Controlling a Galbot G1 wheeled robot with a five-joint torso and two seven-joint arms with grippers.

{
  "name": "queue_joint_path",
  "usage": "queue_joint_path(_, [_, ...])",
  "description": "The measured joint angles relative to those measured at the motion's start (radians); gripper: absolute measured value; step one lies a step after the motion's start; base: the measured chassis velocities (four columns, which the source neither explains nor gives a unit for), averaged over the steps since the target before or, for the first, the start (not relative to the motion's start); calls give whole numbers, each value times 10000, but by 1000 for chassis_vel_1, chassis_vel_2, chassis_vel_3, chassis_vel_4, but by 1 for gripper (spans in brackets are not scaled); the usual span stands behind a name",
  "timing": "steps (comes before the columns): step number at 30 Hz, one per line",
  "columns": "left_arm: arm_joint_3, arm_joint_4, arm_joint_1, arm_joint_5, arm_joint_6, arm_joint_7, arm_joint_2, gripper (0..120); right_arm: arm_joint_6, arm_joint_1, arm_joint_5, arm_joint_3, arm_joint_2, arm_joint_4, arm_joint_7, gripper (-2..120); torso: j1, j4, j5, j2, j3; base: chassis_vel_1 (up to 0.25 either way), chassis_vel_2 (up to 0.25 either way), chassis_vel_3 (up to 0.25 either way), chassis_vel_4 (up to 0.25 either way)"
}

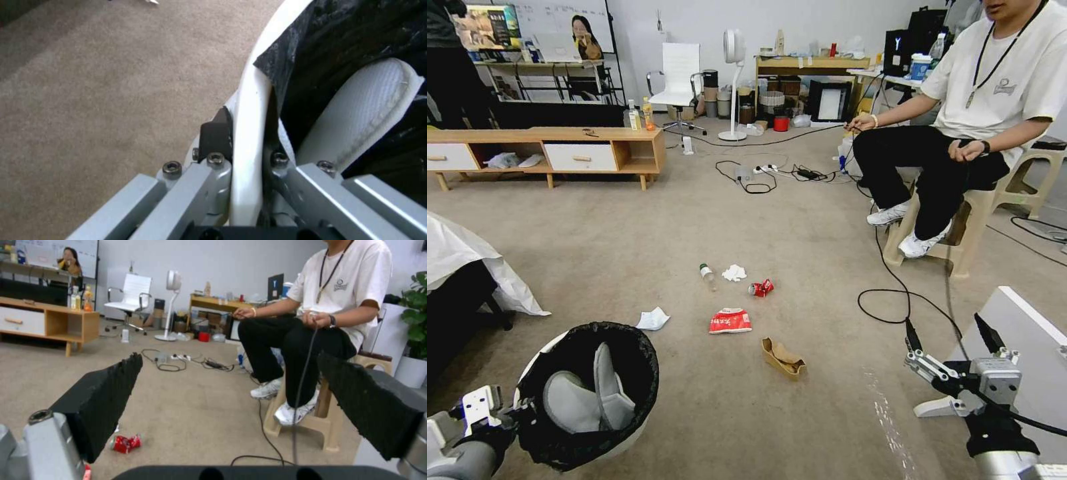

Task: Pick up the trash bin and place the garbage on the floor into it.

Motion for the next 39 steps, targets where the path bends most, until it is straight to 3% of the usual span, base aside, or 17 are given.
queue_joint_path(39, [58, 96, -22, 72, 0, 23, -12, 2, 19, 127, 14, -23, 3, -169, 1, 100, 0, -3, 0, 0, 0, 29, 29, 28, 30])
